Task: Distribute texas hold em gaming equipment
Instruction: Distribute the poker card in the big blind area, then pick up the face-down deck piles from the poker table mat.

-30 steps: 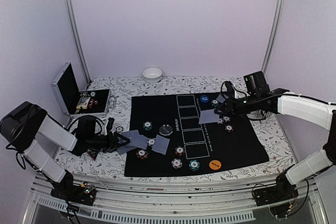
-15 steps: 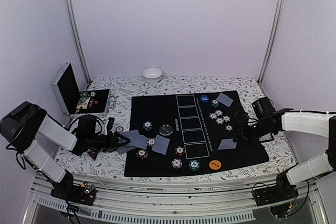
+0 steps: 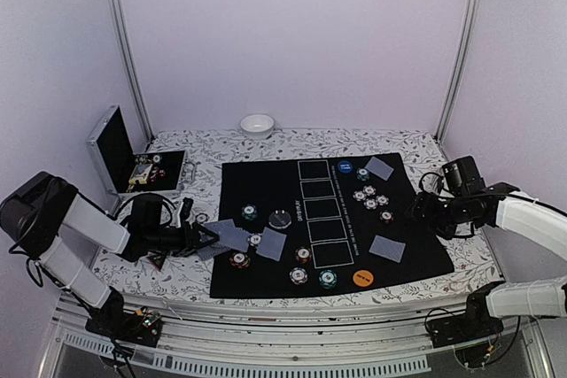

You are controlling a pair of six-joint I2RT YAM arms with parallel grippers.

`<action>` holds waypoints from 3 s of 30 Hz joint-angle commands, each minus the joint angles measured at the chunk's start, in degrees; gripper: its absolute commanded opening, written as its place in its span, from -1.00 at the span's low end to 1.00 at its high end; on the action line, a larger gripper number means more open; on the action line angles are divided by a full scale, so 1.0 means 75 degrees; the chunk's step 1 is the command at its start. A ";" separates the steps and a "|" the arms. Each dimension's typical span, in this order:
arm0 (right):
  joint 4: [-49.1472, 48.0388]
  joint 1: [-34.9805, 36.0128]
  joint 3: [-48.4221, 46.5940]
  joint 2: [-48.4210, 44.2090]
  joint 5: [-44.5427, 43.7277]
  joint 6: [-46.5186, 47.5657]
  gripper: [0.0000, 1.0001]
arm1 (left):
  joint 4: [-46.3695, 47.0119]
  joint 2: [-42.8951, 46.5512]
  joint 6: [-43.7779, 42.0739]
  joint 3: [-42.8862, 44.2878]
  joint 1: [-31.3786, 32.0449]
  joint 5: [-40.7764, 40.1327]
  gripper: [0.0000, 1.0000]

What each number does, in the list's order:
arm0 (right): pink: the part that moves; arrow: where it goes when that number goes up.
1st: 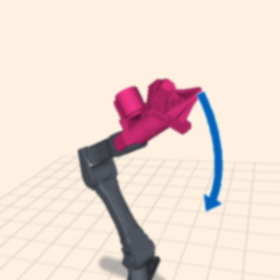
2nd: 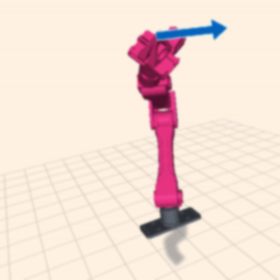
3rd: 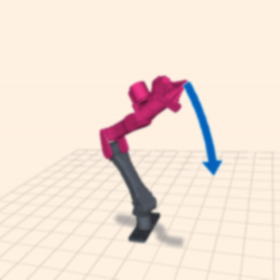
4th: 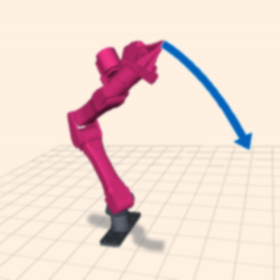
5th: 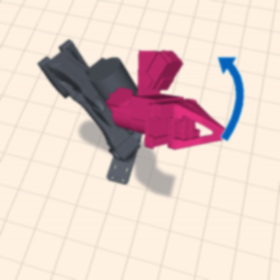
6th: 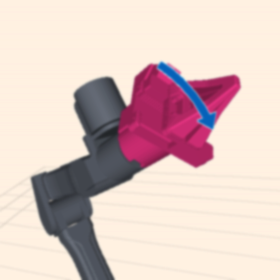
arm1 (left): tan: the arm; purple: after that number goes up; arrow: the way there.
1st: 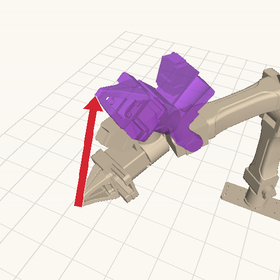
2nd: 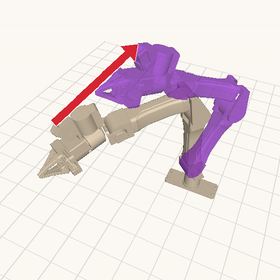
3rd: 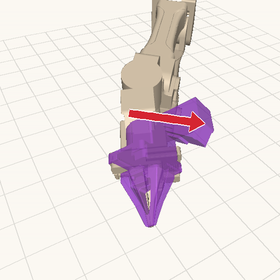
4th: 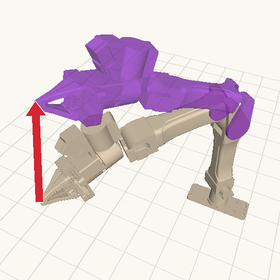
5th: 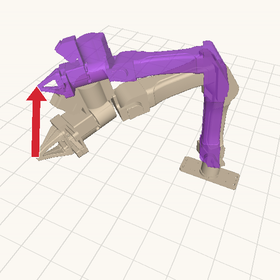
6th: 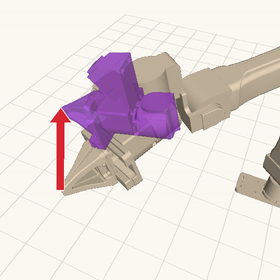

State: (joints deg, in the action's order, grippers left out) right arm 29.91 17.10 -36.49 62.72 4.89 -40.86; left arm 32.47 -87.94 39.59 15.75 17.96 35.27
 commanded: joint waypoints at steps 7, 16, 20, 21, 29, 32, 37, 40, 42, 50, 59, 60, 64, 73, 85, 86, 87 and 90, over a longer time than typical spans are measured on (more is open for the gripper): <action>-0.0985 0.2581 -0.3127 0.2321 -0.0659 0.0884 0.38 | -0.0439 0.0019 -0.0129 0.0044 -0.0067 -0.0220 -0.05; -0.0975 0.4700 -0.8382 0.7705 0.2153 0.2928 0.22 | -0.0347 -0.0239 -0.0045 0.0260 -0.0032 -0.0233 -0.05; -0.1404 0.4748 -0.9493 0.8932 0.2968 0.2530 -0.06 | -0.0207 -0.0318 0.0056 0.0332 -0.0026 -0.0218 -0.08; -0.1610 0.4745 -0.9649 0.9170 0.3166 0.2359 -0.18 | -0.0184 -0.0330 0.0069 0.0343 -0.0017 -0.0203 -0.09; -0.1956 0.4774 -1.0334 1.0288 0.3669 0.1843 -0.42 | -0.0124 -0.0635 0.0076 0.0597 0.0136 -0.0233 -0.16; -0.2016 0.4779 -1.0323 1.0396 0.3693 0.1756 -0.52 | -0.0050 -0.0866 0.0102 0.0709 0.0233 -0.0198 -0.16; -0.2211 0.4776 -1.0318 1.0671 0.3941 0.1444 -0.60 | 0.0055 -0.1015 0.0158 0.0771 0.0307 -0.0207 -0.17; -0.2348 0.4793 -1.0312 1.0756 0.4091 0.1297 -0.60 | 0.0049 -0.1082 0.0144 0.0842 0.0342 -0.0182 -0.34; -0.2406 0.4793 -1.0322 1.0736 0.4118 0.1273 -0.60 | 0.0051 -0.1137 0.0126 0.0893 0.0368 -0.0120 -0.56; -0.2461 0.4787 -1.0237 1.0220 0.4150 0.1441 -0.56 | 0.0065 -0.0826 0.0188 0.0628 0.0360 -0.0049 -1.00; -0.2662 0.4788 -0.9489 0.8455 0.3874 0.2716 0.08 | -0.0437 0.1958 -0.0399 0.0025 0.0232 -0.0772 -1.00; -0.2734 0.4785 -0.9304 0.8264 0.3798 0.2832 0.19 | -0.0459 0.2379 -0.0490 -0.0031 0.0232 -0.0826 -1.00; -0.2954 0.4778 -0.8615 0.7666 0.3635 0.3211 0.74 | -0.0343 0.4020 -0.0766 -0.0373 0.0232 -0.0904 -1.00; -0.4450 0.4859 -0.7451 0.6855 0.4428 0.3405 0.98 | 0.0545 0.6109 -0.0555 -0.0879 0.0315 -0.0399 -1.00; -0.4712 0.5060 -0.7596 0.7136 0.4501 0.3414 0.99 | 0.2861 0.5608 0.0276 -0.0973 0.0571 0.0409 -1.00; -0.4707 0.5058 -0.7619 0.7149 0.4478 0.3396 0.96 | 0.2971 0.5600 0.0315 -0.0975 0.0597 0.0443 -1.00; -0.4704 0.5050 -0.7607 0.7137 0.4456 0.3361 0.90 | 0.2986 0.5587 0.0321 -0.0956 0.0627 0.0475 -1.00; -0.4700 0.5049 -0.7504 0.7016 0.4345 0.3391 0.68 | 0.2937 0.5568 0.0351 -0.0943 0.0664 0.0470 -1.00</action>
State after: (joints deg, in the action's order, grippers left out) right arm -3.73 54.76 -92.29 116.09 38.24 -15.38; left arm 49.89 -45.91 40.93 8.99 22.02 37.47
